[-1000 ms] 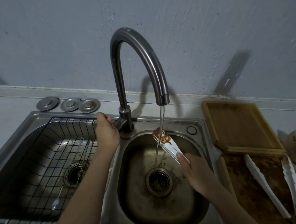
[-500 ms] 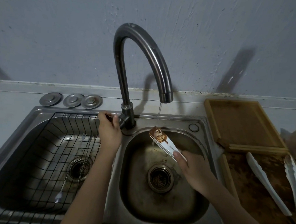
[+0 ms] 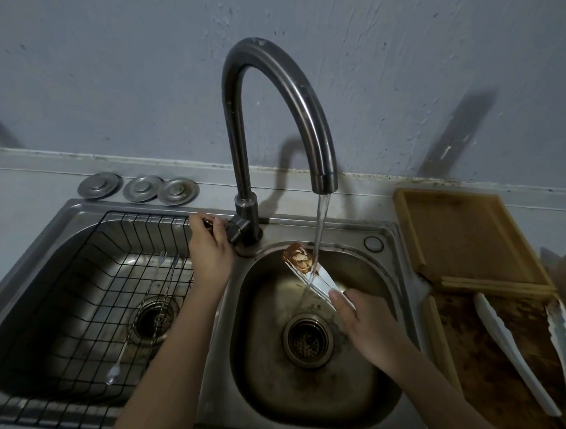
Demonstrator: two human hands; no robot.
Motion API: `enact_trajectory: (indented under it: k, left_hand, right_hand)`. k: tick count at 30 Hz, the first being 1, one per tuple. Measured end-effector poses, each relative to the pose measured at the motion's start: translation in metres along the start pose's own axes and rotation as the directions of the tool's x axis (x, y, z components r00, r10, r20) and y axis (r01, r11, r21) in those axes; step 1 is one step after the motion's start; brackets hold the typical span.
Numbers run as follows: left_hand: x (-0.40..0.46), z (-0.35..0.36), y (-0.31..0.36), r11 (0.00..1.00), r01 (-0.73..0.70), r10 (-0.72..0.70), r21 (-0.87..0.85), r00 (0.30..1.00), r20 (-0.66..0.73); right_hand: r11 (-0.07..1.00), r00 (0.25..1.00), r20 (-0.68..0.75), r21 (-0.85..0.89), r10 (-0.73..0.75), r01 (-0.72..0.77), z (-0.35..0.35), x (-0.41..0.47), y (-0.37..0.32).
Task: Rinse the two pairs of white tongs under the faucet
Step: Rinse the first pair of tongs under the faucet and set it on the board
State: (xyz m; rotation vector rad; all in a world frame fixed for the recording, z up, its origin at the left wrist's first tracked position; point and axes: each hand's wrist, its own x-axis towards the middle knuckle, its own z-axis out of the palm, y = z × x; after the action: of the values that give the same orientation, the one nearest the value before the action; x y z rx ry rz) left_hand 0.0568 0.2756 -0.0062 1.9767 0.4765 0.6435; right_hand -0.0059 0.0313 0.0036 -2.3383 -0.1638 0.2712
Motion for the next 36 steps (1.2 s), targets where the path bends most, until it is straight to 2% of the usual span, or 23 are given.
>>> enact_trajectory:
  k: [3,7,8,10,12,14,17,22,26,28,31,33,36]
  left_hand:
    - [-0.004,0.001,0.001,0.997,0.064,-0.06,-0.053,0.995,0.076]
    - [-0.039,0.002,0.01,0.989,0.101,-0.105,-0.105,0.994,-0.031]
    - [-0.055,0.003,0.012,0.982,0.105,-0.107,-0.159,0.994,-0.001]
    - [-0.087,0.008,0.015,0.969,0.129,-0.092,-0.212,0.98,0.176]
    - [-0.11,0.016,0.014,0.974,0.172,-0.112,-0.149,0.932,0.344]
    - [-0.119,0.024,0.012,0.967,0.241,-0.188,-0.086,0.895,0.404]
    - [-0.117,0.03,0.007,0.926,0.373,-0.319,-0.06,0.858,0.402]
    - [-0.104,0.029,0.001,0.812,0.543,-0.477,-0.217,0.829,0.291]
    - [-0.111,0.038,0.007,0.862,0.488,-0.421,-0.135,0.839,0.346]
    - [-0.104,0.039,0.009,0.874,0.473,-0.421,-0.109,0.85,0.316]
    - [-0.09,0.036,0.008,0.835,0.519,-0.471,-0.181,0.846,0.251]
    - [-0.096,0.038,0.014,0.864,0.489,-0.436,-0.121,0.846,0.306]
    - [-0.102,0.047,0.017,0.862,0.502,-0.443,-0.061,0.808,0.389]
  right_hand:
    - [1.0,1.0,0.011,-0.016,-0.003,0.003,0.001,0.0,0.001]
    - [1.0,0.999,0.036,-0.025,0.009,-0.008,0.001,-0.002,0.002]
    - [1.0,0.999,0.047,-0.017,0.011,-0.011,0.001,-0.004,0.001]
    - [1.0,0.997,0.074,-0.008,0.022,-0.021,0.001,-0.008,0.0]
    - [0.999,0.993,0.114,-0.01,0.032,-0.031,0.003,-0.01,-0.002]
    - [0.999,0.991,0.133,-0.011,0.032,-0.031,0.007,-0.011,-0.002]
    - [0.999,0.992,0.126,-0.035,0.021,-0.017,0.008,-0.013,0.0]
    - [0.995,0.992,0.125,-0.101,0.02,-0.008,0.002,-0.016,0.001]
    - [0.996,0.992,0.123,-0.087,0.034,-0.023,0.004,-0.016,0.001]
    - [0.996,0.992,0.118,-0.092,0.031,-0.02,0.004,-0.017,0.001]
    - [0.992,0.993,0.117,-0.124,0.023,-0.008,0.001,-0.018,0.002]
    - [0.994,0.991,0.128,-0.11,0.028,-0.014,0.001,-0.018,0.003]
    - [0.997,0.992,0.127,-0.079,0.026,-0.016,0.002,-0.016,0.004]
